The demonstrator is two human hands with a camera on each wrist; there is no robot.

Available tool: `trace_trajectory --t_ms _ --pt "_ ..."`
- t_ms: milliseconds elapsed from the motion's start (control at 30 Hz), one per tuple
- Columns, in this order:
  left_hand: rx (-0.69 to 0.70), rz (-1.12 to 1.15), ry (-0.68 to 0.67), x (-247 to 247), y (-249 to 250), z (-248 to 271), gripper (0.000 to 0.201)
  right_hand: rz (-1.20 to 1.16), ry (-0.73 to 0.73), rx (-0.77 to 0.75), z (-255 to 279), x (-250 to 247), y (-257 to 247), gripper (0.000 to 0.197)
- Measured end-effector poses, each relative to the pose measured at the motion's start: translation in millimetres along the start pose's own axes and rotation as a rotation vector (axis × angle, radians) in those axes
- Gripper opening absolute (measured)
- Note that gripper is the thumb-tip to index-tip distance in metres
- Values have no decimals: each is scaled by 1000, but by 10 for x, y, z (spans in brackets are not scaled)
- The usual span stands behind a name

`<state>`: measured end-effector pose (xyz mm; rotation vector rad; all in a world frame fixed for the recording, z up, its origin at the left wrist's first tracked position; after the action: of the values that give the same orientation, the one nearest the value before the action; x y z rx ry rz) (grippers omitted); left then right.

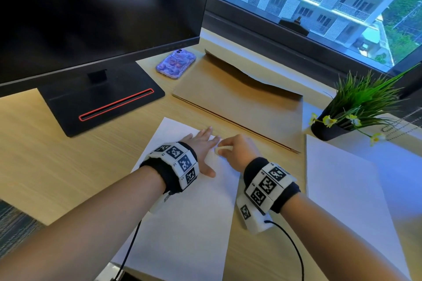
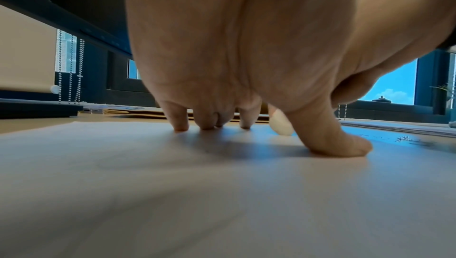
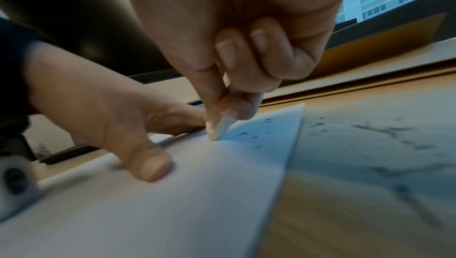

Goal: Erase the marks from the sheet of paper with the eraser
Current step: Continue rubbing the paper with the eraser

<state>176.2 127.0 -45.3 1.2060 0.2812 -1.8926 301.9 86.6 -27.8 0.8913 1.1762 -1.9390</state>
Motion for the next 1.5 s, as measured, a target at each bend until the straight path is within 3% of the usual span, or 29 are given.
trace_trajectory --t_ms 67,200,367,567,700,800,967,1133,1333,1500 --pt "-1 -7 -9 -1 -4 -5 105 -18 -21 25 1 -17 43 21" --pt "1 -7 -20 12 -16 -31 104 -134 154 99 -36 -134 93 24" --pt "0 -4 -11 13 -21 -29 106 -93 -46 85 75 -25 91 28" --pt "-17 -8 -9 8 9 -10 102 -224 117 120 -87 -227 181 28" --pt "-72 19 79 -41 139 -15 83 -134 -47 83 14 -138 204 25" --pt "-97 -50 96 -60 202 -31 84 -136 -55 77 -1 -144 189 25" --pt "-112 -93 62 -29 209 -61 89 -257 107 137 -103 -192 175 26" --pt "-109 -76 44 -15 190 -67 92 -89 -96 42 53 -85 193 26" --pt "-115 -72 28 10 186 -72 99 -211 84 85 -39 -154 137 26" --pt "-113 -77 15 6 186 -67 99 -99 -81 25 124 -13 189 27"
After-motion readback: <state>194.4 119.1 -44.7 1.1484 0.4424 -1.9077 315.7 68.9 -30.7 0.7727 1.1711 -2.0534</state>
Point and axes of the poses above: each hand's wrist, its own z-axis away from the middle knuckle, its own x-axis out of the palm, y = z × x, the point moved 1 cm from there along -z, towards the middle knuckle, and after that the axes turned 3 degrees about -z, right-handed, at the moved point
